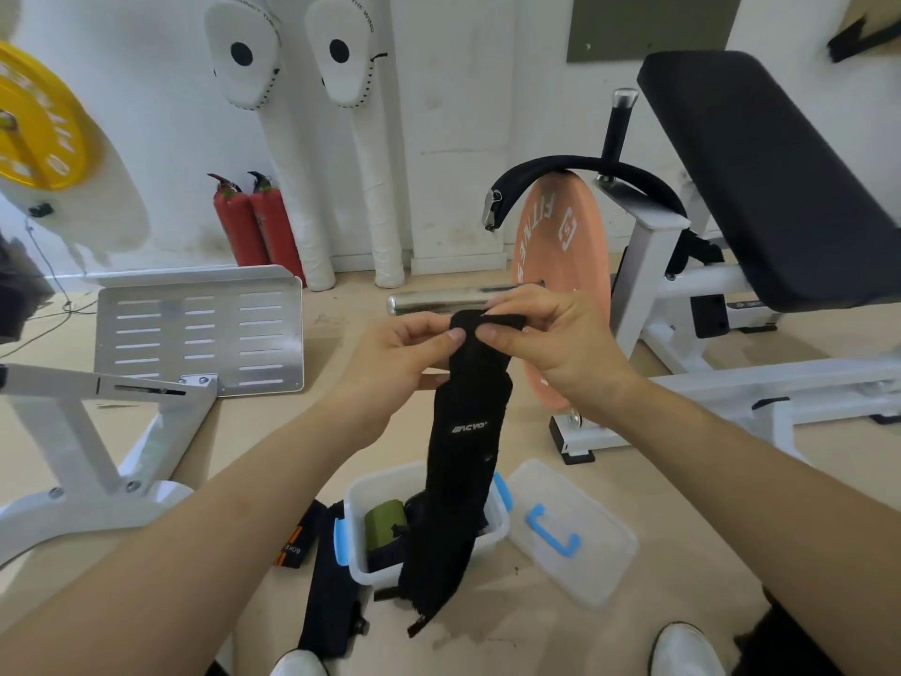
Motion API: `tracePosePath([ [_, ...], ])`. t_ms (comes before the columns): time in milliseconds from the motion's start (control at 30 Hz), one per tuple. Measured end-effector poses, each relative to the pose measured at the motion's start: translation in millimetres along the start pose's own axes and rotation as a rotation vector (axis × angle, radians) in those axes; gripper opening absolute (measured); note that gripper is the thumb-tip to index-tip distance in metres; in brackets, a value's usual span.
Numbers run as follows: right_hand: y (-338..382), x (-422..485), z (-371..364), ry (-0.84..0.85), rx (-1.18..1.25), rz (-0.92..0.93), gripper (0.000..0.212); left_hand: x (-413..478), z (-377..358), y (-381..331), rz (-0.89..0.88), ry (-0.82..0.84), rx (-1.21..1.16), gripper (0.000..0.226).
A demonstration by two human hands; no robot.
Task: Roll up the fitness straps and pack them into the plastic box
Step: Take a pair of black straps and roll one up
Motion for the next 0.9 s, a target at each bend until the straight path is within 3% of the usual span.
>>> tracePosePath([
  [300, 6, -3, 1, -0.051, 0.024, -0.079, 0.019, -10, -11, -2, -0.017, 0.069, 0.011, 0.014],
  [533, 6, -7, 4, 0.004, 0.09, -0.197, 0.025, -9, -19, -1, -0.051, -0.022, -0.042, 0.012],
  [700, 0, -16, 7, 0.245, 0.026, -0.23, 0.062, -3, -12, -2, 0.066, -0.112, -0.286, 0.016],
  [800, 3, -21, 1, 0.231, -0.081, -0.13, 0.078, -4, -11, -3, 0.175, -0.138, -0.415, 0.021],
  [900, 5, -20, -2, 0.191, -0.169, -0.059, 0.072, -5, -9, -4, 0.195, -0.154, -0.399, 0.023],
])
Point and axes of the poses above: each hand's wrist, its own x-axis towards the middle knuckle, its own z-axis out of the back of the hand, y = z × x, the point moved 3 cm from there along x, towards the middle knuckle, and after that the axes turned 9 degrees about -x, right-handed, at the moved point
